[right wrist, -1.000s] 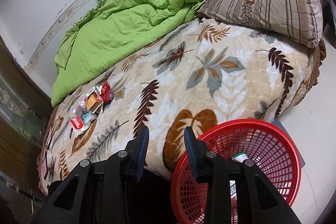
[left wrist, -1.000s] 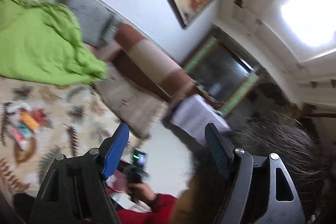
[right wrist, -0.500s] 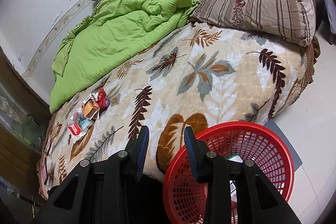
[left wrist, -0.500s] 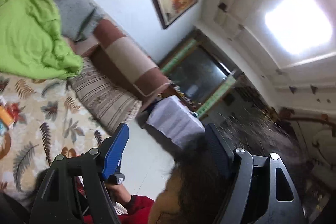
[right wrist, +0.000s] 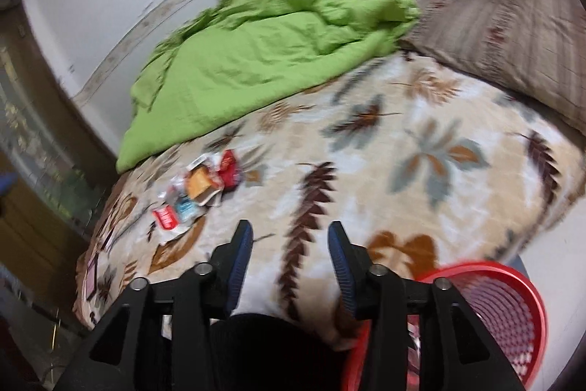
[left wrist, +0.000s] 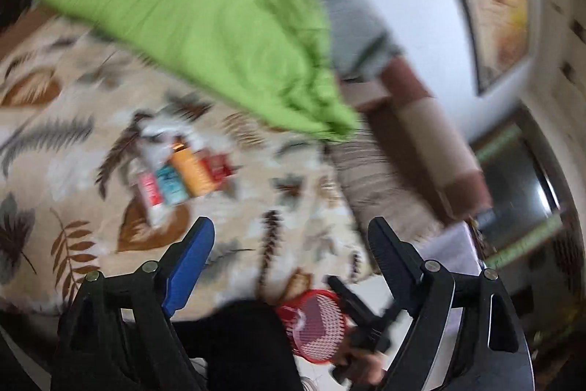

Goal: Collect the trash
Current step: 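Move both open tools back to the trash pile on the bed, then close the left tool on the white-and-red plastic packet, then close the right tool on the red carton with a barcode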

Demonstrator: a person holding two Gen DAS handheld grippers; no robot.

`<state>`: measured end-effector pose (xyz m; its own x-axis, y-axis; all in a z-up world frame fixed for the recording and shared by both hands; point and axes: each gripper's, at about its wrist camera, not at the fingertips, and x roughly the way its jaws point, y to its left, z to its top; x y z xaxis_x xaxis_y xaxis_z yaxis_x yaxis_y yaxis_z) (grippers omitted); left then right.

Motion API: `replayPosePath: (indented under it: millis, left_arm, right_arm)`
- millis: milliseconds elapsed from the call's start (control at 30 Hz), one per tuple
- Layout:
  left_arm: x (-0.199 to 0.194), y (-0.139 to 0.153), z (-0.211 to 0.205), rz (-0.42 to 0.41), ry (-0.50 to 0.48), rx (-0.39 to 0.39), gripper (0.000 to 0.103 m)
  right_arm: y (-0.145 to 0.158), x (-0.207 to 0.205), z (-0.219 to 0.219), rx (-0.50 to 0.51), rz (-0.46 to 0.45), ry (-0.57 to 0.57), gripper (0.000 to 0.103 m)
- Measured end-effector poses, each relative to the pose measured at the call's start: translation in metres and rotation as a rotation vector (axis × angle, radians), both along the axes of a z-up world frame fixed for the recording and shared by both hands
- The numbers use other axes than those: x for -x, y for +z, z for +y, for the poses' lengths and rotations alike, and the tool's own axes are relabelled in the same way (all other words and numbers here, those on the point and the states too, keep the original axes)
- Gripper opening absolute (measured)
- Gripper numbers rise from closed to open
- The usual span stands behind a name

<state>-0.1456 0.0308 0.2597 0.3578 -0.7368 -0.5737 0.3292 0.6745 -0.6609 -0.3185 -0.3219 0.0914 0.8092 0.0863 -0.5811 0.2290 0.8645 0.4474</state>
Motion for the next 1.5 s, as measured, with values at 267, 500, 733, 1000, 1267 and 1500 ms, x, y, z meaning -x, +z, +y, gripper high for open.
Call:
replayPosePath:
  millis: [267, 500, 733, 1000, 1267, 1500]
  left_arm:
    - [-0.112, -0.169, 0.014, 0.284, 0.185, -0.171, 0.085]
    - [-0.157, -0.242, -0.009, 0.341, 0.186, -0.238, 0.081]
    - [-0.166, -0.244, -0.039, 0.196, 0.179, -0.384, 0.045]
    - [-0.142, -0.227, -0.035, 0.087, 0.166, -0.401, 0.043]
    - [-0.113, -0.169, -0.033, -0.091, 0.154, -0.404, 0.043]
    - [-0.118, -0.170, -0.027, -0.081, 0.136, -0.394, 0.043]
  right_arm:
    - [0.007, -0.046, 0.021, 0.049, -0.023, 0.091, 0.052]
    - [0.010, -0.061, 0.015, 0.076, -0.022, 0.102, 0.052]
    - [0.004, -0.082, 0.014, 0.057, -0.007, 0.126, 0.052]
    - [-0.005, -0.145, 0.043, 0.034, -0.002, 0.258, 0.052]
    - [-0.030, -0.236, 0.078, 0.038, 0.045, 0.350, 0.047]
    - [-0.060, -0.289, 0.094, 0.087, 0.130, 0.325, 0.023]
